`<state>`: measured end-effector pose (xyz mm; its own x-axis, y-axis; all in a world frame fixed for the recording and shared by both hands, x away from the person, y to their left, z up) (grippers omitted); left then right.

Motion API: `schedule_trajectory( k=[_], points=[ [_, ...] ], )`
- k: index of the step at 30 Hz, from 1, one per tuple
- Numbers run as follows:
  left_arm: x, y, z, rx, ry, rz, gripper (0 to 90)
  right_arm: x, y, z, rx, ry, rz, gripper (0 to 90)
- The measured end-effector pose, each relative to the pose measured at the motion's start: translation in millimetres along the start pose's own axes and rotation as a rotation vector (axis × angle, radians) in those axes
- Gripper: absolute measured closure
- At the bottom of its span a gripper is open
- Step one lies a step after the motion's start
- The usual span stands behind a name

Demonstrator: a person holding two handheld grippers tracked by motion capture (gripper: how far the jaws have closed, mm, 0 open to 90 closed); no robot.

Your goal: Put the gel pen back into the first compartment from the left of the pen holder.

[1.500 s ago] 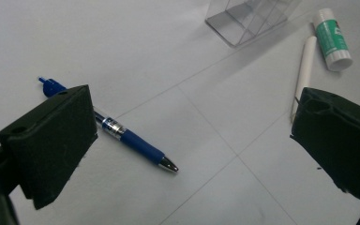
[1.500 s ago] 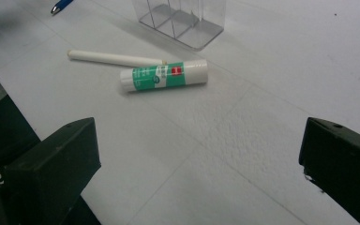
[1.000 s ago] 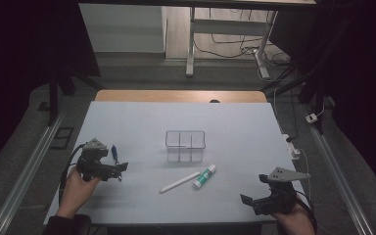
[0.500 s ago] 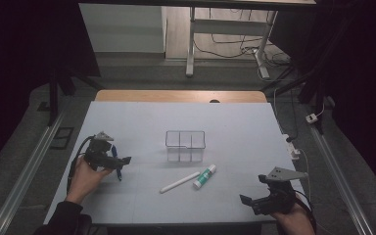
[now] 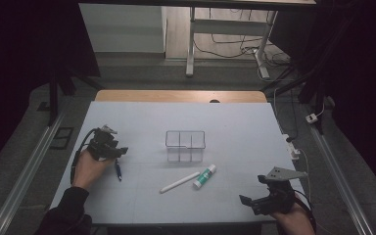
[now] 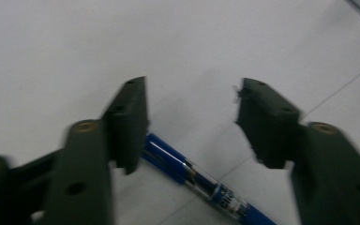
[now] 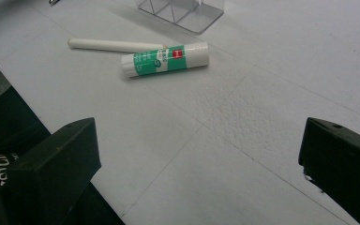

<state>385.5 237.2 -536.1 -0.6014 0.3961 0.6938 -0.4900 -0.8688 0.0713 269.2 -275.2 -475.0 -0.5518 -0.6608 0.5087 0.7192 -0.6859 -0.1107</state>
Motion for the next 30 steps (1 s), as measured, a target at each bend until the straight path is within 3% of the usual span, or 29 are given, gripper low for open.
schedule_trajectory(
  k=[5, 7, 15, 24, 30],
  points=[
    [-3.7, -8.5, 0.5, 0.020, -0.024, 0.004, 82.0, -0.2, -0.5, 0.0, 0.004, -0.007, -0.001, 0.0],
    [-6.3, -10.9, 0.2, 0.025, -0.035, 0.000, 88.4, -0.6, -0.6, 0.0, 0.006, -0.009, -0.001, 0.0],
    [-14.5, -16.5, -2.1, 0.007, -0.082, 0.022, 88.5, -0.9, -0.5, -0.1, 0.009, -0.014, 0.002, 0.0],
    [-10.6, -21.7, -9.6, -0.008, -0.104, 0.035, 88.4, -1.0, -0.9, -0.2, 0.009, -0.017, 0.002, 0.0],
    [-3.5, -26.2, -15.3, 0.018, -0.119, 0.041, 88.5, -1.4, -1.0, -0.3, 0.010, -0.017, 0.003, 0.0]
  ],
)
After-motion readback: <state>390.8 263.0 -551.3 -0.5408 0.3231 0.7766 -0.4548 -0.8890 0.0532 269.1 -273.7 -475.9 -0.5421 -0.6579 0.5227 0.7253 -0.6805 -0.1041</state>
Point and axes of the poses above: each handheld gripper's, and its own axes: x roughly backward along the jaws, z roughly out of its top, y roughly to its right, the point moved 3 cm from there along -x, roughly forward along the jaws, and after that the axes turned 11 degrees about y, right-handed, at the moved point
